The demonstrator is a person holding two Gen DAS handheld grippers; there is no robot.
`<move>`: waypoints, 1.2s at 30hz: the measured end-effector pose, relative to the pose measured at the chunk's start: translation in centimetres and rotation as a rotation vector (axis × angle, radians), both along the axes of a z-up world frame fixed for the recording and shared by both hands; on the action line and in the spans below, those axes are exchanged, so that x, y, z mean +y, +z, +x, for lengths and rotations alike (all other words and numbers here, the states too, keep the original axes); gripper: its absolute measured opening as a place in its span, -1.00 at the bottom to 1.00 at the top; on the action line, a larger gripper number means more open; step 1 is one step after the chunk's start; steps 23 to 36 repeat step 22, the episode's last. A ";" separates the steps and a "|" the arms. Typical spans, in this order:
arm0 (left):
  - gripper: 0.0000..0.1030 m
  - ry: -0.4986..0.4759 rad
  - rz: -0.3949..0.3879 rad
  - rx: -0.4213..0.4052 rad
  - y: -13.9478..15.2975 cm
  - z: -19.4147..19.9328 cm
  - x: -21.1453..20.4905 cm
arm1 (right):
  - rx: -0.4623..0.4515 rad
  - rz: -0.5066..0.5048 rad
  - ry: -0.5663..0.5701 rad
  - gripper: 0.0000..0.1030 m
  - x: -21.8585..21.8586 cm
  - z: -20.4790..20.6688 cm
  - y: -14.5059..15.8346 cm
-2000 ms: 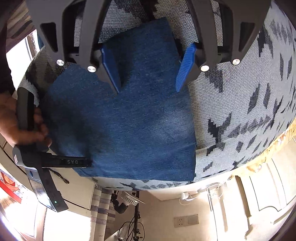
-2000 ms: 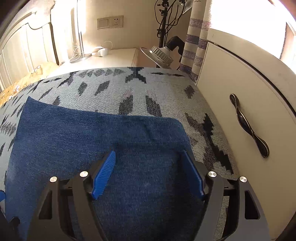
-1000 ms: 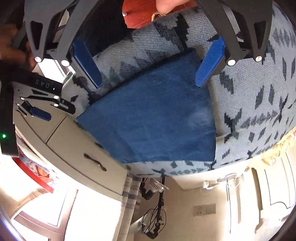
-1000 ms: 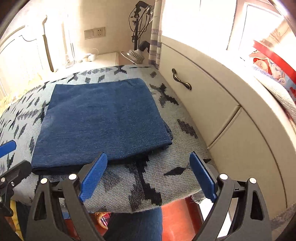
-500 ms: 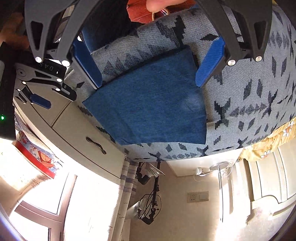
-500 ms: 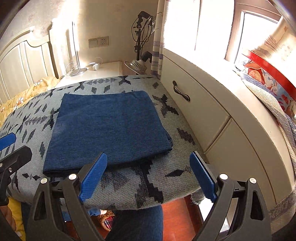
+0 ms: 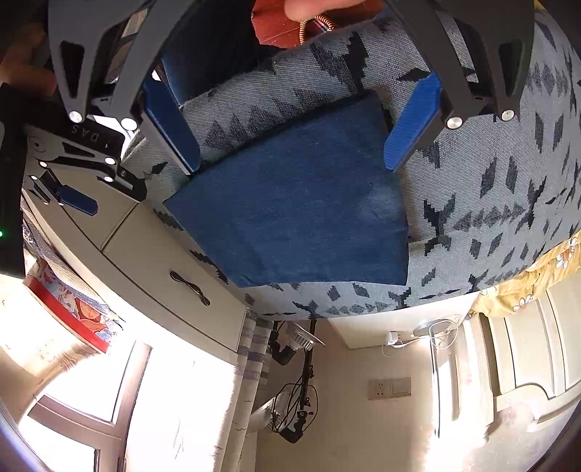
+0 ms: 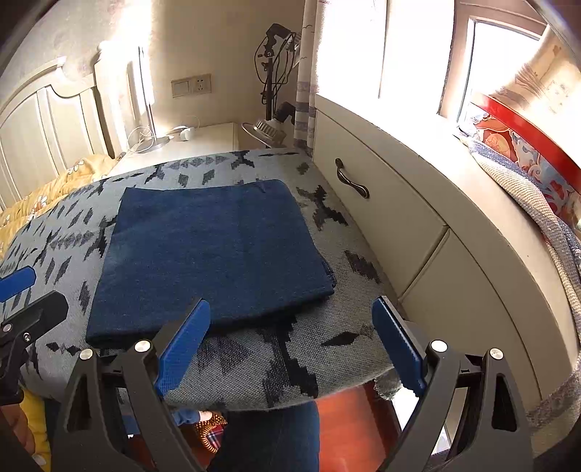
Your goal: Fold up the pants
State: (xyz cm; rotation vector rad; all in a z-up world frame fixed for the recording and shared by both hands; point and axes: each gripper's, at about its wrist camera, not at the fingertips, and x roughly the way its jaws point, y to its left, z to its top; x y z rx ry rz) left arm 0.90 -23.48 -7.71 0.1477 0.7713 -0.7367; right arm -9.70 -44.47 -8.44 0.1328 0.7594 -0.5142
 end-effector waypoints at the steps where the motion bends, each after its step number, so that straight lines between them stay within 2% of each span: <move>1: 0.96 0.000 0.001 -0.001 0.0 0.0 0.0 | 0.000 -0.001 0.001 0.70 0.0 0.0 0.0; 9: 0.96 -0.014 -0.025 0.004 -0.1 -0.1 -0.3 | 0.002 0.002 -0.002 0.70 0.0 0.0 0.0; 13: 0.96 -0.023 -0.033 -0.022 -0.2 -0.3 -0.8 | 0.006 0.007 -0.006 0.70 -0.1 0.0 -0.2; 17: 0.96 -0.071 -0.088 0.027 -0.3 0.0 -0.7 | 0.004 0.021 -0.011 0.70 -0.3 0.0 -0.6; 20: 0.96 -0.021 -0.149 0.037 0.0 1.0 2.0 | -0.018 0.044 -0.015 0.70 -0.4 0.2 -0.9; 22: 0.96 0.086 -0.155 0.035 -0.3 2.4 6.0 | -0.028 0.051 -0.008 0.70 -0.2 0.3 -1.3; 36: 0.96 0.086 -0.155 0.035 -0.3 2.4 6.0 | -0.028 0.051 -0.008 0.70 -0.2 0.3 -1.3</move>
